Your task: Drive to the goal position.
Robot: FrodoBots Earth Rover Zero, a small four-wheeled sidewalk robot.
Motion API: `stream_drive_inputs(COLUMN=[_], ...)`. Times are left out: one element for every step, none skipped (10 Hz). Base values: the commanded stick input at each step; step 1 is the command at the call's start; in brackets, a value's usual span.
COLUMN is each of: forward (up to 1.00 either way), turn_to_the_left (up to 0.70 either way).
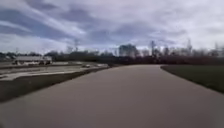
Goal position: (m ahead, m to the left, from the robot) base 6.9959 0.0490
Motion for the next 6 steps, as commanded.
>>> stream_drive_inputs(forward=[1.0, 1.0, 1.0, 1.0, 1.0, 1.0], turn_to_the_left=[-0.29, -0.17, -0.06, 0.0, 0.0, 0.0])
